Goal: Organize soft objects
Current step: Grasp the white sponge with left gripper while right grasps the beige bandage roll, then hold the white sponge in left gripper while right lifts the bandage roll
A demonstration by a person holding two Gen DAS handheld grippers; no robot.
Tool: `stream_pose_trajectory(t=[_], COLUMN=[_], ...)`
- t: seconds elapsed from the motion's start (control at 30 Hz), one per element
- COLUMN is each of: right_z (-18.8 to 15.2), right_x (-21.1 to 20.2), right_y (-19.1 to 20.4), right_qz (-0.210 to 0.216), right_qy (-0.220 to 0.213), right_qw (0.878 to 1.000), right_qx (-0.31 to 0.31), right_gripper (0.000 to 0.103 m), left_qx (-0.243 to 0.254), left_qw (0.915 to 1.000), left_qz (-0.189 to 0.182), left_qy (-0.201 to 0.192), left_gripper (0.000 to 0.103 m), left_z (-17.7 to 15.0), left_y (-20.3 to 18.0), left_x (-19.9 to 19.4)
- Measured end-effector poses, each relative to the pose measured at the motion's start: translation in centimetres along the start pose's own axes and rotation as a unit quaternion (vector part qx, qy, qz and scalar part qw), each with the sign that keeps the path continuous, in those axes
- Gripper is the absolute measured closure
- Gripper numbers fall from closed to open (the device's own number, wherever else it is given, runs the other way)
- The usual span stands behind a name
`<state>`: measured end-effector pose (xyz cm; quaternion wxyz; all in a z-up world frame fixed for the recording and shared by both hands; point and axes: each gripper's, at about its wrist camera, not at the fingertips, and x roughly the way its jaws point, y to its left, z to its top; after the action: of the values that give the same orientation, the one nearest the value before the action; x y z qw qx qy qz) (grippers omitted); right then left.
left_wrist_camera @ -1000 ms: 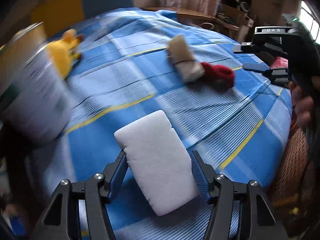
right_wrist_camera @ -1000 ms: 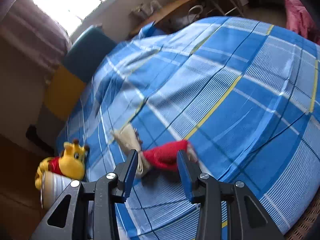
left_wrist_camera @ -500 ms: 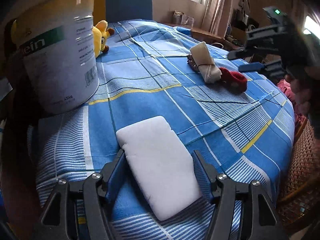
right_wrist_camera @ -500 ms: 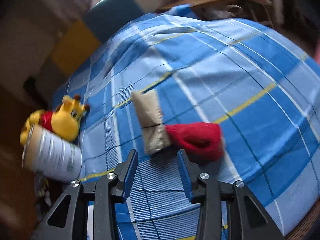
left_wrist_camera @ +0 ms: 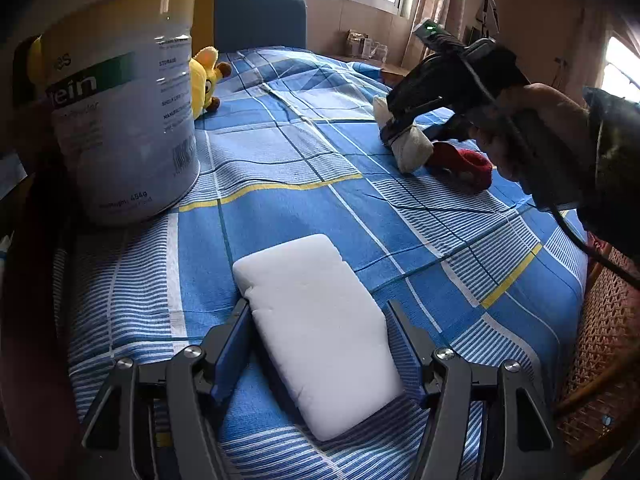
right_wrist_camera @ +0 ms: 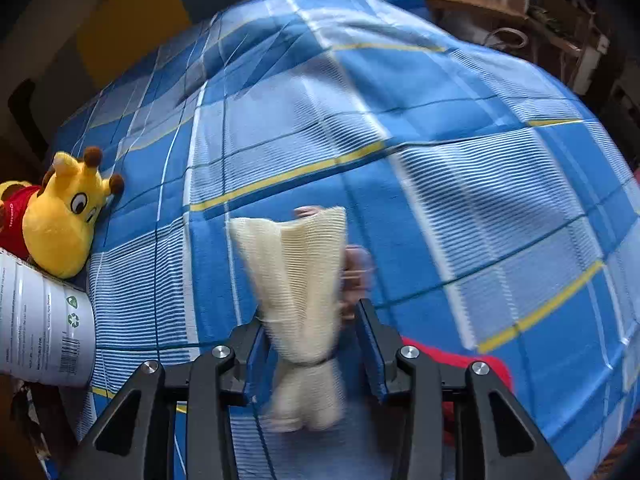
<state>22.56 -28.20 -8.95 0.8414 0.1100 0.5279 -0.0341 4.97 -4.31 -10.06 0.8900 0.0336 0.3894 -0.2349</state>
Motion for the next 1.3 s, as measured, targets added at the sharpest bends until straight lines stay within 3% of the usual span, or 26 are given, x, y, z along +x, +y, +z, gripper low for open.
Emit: stream_pose_trajectory(t=[0.03, 0.13, 0.27, 0.4, 0.77, 1.3], right_z=[-0.2, -1.3, -4.3, -7.4, -7.1, -7.6], right_x=[-0.2, -1.8, -2.9, -0.8, -0.2, -0.5], right_y=[0.5, 2.3, 4.4, 4.8, 2.9, 4.5], right_qz=[-0.008, 0.019, 0.044, 0.017, 0.046, 0.034], right_qy=[-0.007, -0.025, -0.008, 0.025, 0.026, 0.012], right_qw=[1.000, 0.999, 0.995, 0.992, 0.992, 0.988], right_qx=[-0.013, -0.044, -0.090, -0.121, -0.112, -0.151], right_gripper=[0.085, 0.086, 0.086, 0.085, 0.085, 0.084], left_qx=[0.000, -0.001, -0.002, 0.000, 0.008, -0.001], left_qw=[1.0000, 1.0000, 1.0000, 1.0000, 0.9998, 0.9995], left_qz=[0.000, -0.001, -0.002, 0.001, 0.014, 0.030], left_qy=[-0.001, -0.004, -0.006, -0.007, -0.009, 0.004], left_gripper=[0.037, 0.037, 0.037, 0.037, 0.037, 0.043], left_z=[0.0, -0.1, -0.2, -0.3, -0.4, 0.6], left_y=[0.0, 0.0, 0.1, 0.0, -0.4, -0.8], left_x=[0.0, -0.1, -0.2, -0.3, -0.3, -1.4])
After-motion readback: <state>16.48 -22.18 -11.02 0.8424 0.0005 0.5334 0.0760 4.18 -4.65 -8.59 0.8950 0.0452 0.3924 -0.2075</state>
